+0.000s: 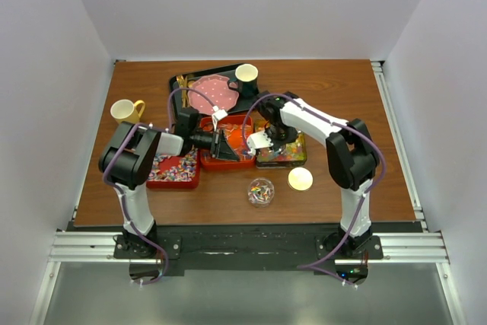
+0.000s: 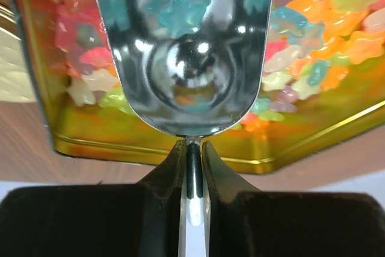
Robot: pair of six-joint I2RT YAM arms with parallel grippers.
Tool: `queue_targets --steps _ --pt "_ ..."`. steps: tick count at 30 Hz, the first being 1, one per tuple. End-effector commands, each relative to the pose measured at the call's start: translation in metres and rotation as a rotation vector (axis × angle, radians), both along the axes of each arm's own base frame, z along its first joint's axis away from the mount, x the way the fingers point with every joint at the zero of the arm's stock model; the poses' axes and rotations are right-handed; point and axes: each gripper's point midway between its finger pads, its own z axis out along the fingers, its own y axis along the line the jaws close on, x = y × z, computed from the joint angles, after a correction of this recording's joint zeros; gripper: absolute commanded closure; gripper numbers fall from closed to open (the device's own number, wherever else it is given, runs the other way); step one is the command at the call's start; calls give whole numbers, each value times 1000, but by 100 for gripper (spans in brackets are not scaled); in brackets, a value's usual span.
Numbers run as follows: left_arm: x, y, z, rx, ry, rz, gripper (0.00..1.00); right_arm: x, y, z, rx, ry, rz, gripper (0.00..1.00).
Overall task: Pack the candies
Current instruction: Scoop the fake candies from the storage box.
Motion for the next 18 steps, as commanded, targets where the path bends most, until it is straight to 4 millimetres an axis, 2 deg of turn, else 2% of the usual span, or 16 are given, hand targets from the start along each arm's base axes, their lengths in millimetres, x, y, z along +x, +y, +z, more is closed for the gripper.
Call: queue_targets --steps 1,6,10,18 --pt "9 8 -1 12 -7 42 95 -20 49 -8 356 144 -78 100" --pt "23 14 27 -31 -35 41 91 -23 59 3 523 190 -76 100" --pt "28 13 47 -60 -36 3 82 -24 59 7 557 196 -75 100" --pt "34 15 67 -77 -45 -12 78 -19 42 11 561 157 -80 100"
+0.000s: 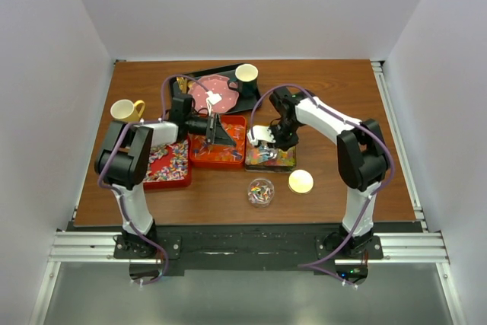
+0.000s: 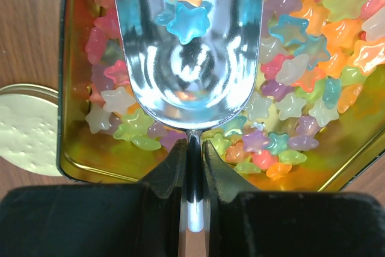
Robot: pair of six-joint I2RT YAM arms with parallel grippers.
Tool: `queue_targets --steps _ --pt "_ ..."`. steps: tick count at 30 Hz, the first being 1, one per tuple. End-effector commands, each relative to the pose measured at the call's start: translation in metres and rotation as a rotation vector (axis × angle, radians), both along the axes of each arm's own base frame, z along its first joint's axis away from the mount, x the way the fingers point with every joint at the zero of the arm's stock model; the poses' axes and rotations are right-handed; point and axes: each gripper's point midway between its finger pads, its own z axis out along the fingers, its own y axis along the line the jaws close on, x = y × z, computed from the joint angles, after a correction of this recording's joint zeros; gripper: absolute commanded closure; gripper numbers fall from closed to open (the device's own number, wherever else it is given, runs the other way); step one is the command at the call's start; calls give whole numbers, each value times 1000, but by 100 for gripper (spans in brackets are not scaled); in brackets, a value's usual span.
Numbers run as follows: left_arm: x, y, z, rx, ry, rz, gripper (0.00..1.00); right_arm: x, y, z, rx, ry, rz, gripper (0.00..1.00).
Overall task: Pack the candies
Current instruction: Scoop the fake candies from the storage box.
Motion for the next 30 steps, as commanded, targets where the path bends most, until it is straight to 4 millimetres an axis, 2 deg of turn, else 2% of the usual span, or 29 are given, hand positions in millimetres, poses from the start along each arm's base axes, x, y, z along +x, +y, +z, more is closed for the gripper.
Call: queue_targets --steps 1,8,16,19,22,23,24,26,27,29,30 --pt "2 3 29 -39 -58 -30 78 8 15 25 147 -60 12 100" --pt "4 3 45 -48 -78 -20 76 19 -14 36 159 -76 -47 100" --pt "6 7 61 -58 -91 -1 76 18 -24 28 213 -83 -139 100" --pt "7 11 65 -62 -95 3 76 20 -22 37 251 -98 -203 100" --pt "9 12 70 -63 -117 11 74 13 -29 51 233 -127 -191 100" --pt "9 12 72 -65 -126 11 73 11 -32 68 241 -180 -184 100" --pt "9 13 76 -64 -139 18 73 10 -35 74 236 -203 -177 100" --pt "10 13 75 -52 -146 37 72 2 -45 81 159 -245 -131 100" --pt "10 14 77 -47 -157 45 72 -1 -49 91 138 -280 -118 100" --pt "15 19 72 -14 -161 84 71 -12 -53 98 87 -300 -72 100" --pt "16 21 74 -2 -177 98 71 -17 -54 108 84 -326 -61 100"
